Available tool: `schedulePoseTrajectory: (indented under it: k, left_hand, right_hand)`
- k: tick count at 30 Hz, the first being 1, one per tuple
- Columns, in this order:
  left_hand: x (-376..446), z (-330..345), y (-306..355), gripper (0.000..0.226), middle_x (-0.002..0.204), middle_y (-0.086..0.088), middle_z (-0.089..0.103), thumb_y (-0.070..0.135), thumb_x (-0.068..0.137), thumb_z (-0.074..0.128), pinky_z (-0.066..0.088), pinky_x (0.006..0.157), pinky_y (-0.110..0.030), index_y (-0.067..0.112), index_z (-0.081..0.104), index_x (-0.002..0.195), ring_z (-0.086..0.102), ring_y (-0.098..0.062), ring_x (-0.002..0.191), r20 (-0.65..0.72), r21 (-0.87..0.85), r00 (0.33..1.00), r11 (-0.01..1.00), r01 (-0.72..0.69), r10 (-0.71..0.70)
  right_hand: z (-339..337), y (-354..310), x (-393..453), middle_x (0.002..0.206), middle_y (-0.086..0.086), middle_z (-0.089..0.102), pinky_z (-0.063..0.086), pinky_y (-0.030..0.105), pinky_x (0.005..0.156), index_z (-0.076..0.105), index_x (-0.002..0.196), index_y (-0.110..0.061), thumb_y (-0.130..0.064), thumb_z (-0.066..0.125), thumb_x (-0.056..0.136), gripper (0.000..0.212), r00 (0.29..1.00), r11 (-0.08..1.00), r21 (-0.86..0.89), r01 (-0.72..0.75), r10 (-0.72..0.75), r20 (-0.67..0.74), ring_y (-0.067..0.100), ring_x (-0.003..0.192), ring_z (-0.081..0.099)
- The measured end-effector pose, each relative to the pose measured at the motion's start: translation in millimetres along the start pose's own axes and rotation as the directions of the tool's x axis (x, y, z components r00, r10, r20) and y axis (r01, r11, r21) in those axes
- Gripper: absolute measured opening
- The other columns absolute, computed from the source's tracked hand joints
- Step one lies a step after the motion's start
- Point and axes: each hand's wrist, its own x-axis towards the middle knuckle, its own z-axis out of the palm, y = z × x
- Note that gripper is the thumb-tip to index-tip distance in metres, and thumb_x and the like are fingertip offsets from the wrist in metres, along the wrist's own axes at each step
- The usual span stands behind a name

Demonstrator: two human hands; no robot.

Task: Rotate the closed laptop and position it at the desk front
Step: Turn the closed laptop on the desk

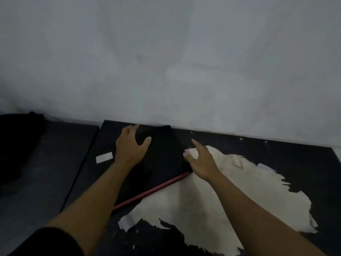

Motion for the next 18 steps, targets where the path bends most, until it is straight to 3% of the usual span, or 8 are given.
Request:
schedulePoseTrajectory:
  k: [5, 8, 14, 18]
  left_hand:
    - [25.3, 36.0, -33.0, 0.094, 0.175, -0.012, 0.007, 0.069, 0.095, 0.052, -0.001, 0.127, -0.054, 0.025, 0.014, 0.168, 0.001, -0.03, 0.161, 0.231, 0.28, 0.965, 0.958, 0.059, -0.127]
    - [38.4, 54.5, -52.1, 0.106, 0.176, -0.011, -0.001, 0.08, 0.09, 0.044, -0.008, 0.126, -0.056, 0.023, 0.002, 0.169, -0.008, -0.03, 0.161, 0.286, 0.369, 0.944, 0.928, 0.051, -0.165]
    - [66.5, 69.1, -65.4, 0.118, 0.167, -0.02, 0.017, 0.093, 0.081, 0.037, -0.007, 0.125, -0.058, 0.017, 0.011, 0.168, 0.012, -0.038, 0.157, 0.283, 0.436, 0.941, 0.899, 0.045, -0.184]
    - [77.6, 68.1, -66.5, 0.12, 0.158, -0.021, 0.028, 0.095, 0.073, 0.05, 0.009, 0.124, -0.059, 0.017, 0.028, 0.161, 0.026, -0.043, 0.147, 0.284, 0.438, 0.941, 0.898, 0.045, -0.186]
  right_hand:
    - [37.2, 19.0, 33.2, 0.173, 0.004, 0.008, 0.021, 0.043, 0.125, 0.008, 0.168, -0.03, -0.054, 0.074, 0.089, 0.106, 0.954, 0.974, -0.162, -0.158, 0.193, 0.228, 0.026, 0.158, 0.013]
    - [58.0, 27.2, 50.8, 0.174, 0.005, 0.002, 0.021, 0.044, 0.126, -0.001, 0.167, -0.029, -0.063, 0.076, 0.082, 0.12, 0.939, 0.951, -0.262, -0.163, 0.231, 0.256, 0.027, 0.159, 0.01]
    - [73.2, 25.6, 70.8, 0.15, 0.012, 0.037, 0.044, 0.047, 0.11, 0.02, 0.163, -0.016, -0.05, 0.094, 0.067, 0.126, 0.959, 0.905, -0.355, -0.233, 0.275, 0.073, 0.034, 0.137, 0.041]
    - [70.3, 24.8, 77.1, 0.137, 0.01, 0.043, 0.048, 0.049, 0.105, 0.041, 0.146, -0.016, -0.051, 0.099, 0.055, 0.114, 0.946, 0.89, -0.362, -0.276, 0.317, 0.06, 0.032, 0.128, 0.047]
